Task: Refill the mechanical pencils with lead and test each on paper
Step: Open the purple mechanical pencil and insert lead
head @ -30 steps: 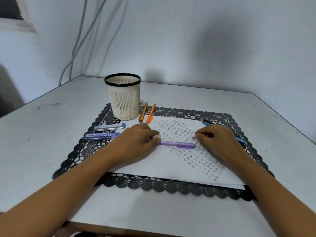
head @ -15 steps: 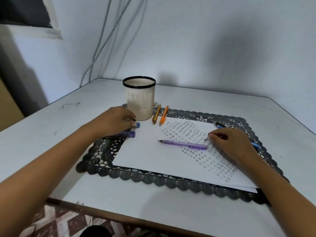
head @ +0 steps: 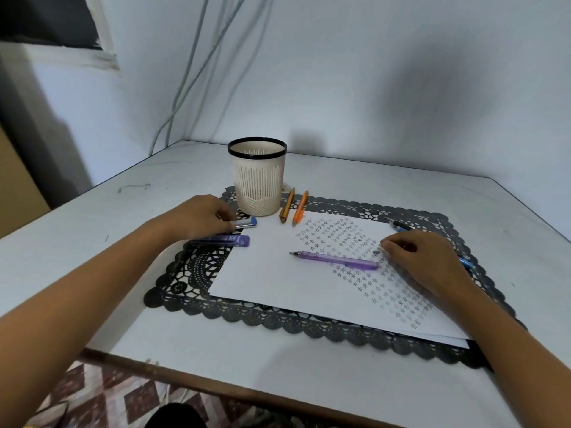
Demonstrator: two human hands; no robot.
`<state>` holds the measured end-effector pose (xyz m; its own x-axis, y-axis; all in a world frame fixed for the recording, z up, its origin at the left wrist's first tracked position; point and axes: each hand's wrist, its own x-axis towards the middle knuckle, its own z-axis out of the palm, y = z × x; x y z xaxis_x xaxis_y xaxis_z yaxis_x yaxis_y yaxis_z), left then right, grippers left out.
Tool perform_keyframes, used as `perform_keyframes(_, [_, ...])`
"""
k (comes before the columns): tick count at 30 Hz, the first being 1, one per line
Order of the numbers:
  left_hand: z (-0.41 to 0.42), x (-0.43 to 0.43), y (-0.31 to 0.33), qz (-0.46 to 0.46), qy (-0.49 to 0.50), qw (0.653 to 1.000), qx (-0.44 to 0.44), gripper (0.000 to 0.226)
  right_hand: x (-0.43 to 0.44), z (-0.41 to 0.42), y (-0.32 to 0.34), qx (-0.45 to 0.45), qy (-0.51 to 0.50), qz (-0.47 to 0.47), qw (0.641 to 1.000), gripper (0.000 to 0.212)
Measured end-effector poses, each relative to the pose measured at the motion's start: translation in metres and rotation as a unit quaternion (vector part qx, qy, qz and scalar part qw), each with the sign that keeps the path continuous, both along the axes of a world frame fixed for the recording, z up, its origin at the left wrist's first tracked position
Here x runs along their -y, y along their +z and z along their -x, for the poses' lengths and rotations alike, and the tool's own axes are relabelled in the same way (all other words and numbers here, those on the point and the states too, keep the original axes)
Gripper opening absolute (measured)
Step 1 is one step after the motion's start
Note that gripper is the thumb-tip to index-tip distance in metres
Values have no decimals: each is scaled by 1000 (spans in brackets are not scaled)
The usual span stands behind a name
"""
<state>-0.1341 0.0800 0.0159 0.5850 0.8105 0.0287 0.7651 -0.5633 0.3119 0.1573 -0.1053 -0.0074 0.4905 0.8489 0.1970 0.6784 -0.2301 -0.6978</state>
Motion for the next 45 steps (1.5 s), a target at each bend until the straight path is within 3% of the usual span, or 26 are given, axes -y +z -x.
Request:
perform_keyframes(5, [3,16,15,-36,-11,998,56,13,0,1,2,-20,-3,-8,1000,15])
perform_keyframes(9, [-14,45,26,-40,-56,987,142,10,-1,4,8,81,8,-18,997,19])
perform_keyframes(12, [-35,63,25,-21,-108,980,167,9,0,10,14,79,36,-42,995,19])
perform_keyframes(14, [-51,71,20,-16,-137,975,177,12,2,15,18,31,55,-55,996,18])
perform_keyframes(16, [-65,78,16,-17,-160,972,172,17,2,21,19,-90,74,-76,990,17])
perform_keyframes(19, [-82,85,12,-4,-187,967,174,21,1,24,21,-289,91,-93,949,18])
perform_keyframes(25, [-98,83,1,-33,-181,959,216,26,1,26,25,-480,109,-89,866,17])
perform_keyframes(33, [-104,86,-10,-76,-208,938,266,29,1,28,27,-559,81,-92,820,12])
perform_keyframes(45, [-102,85,-12,-112,-259,921,268,30,2,37,28,-565,58,-102,817,10])
